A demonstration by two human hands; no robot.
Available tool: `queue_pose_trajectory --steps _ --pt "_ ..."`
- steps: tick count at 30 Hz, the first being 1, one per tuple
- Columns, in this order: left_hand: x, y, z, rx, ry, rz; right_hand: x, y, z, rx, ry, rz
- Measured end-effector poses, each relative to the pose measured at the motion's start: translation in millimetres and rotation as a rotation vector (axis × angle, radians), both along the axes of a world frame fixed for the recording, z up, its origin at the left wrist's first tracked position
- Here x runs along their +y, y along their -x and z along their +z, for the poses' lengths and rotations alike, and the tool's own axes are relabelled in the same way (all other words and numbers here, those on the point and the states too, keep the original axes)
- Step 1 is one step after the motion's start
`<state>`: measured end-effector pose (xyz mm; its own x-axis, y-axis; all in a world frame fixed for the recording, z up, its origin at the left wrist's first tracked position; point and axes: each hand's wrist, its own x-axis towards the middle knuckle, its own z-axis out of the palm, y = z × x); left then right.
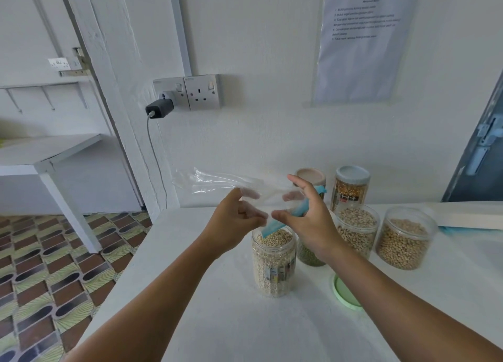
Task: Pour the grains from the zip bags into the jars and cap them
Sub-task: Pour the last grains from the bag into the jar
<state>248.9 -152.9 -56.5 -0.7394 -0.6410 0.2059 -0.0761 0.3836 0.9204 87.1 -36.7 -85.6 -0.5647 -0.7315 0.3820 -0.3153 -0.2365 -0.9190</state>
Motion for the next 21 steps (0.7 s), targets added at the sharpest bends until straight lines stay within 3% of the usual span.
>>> queue_pose_trajectory --steps 21 --pt "-1.6 -1.3 2.6 0.015 -0.043 0.014 0.7 -3.6 9.6 0.034 -0.007 -0.018"
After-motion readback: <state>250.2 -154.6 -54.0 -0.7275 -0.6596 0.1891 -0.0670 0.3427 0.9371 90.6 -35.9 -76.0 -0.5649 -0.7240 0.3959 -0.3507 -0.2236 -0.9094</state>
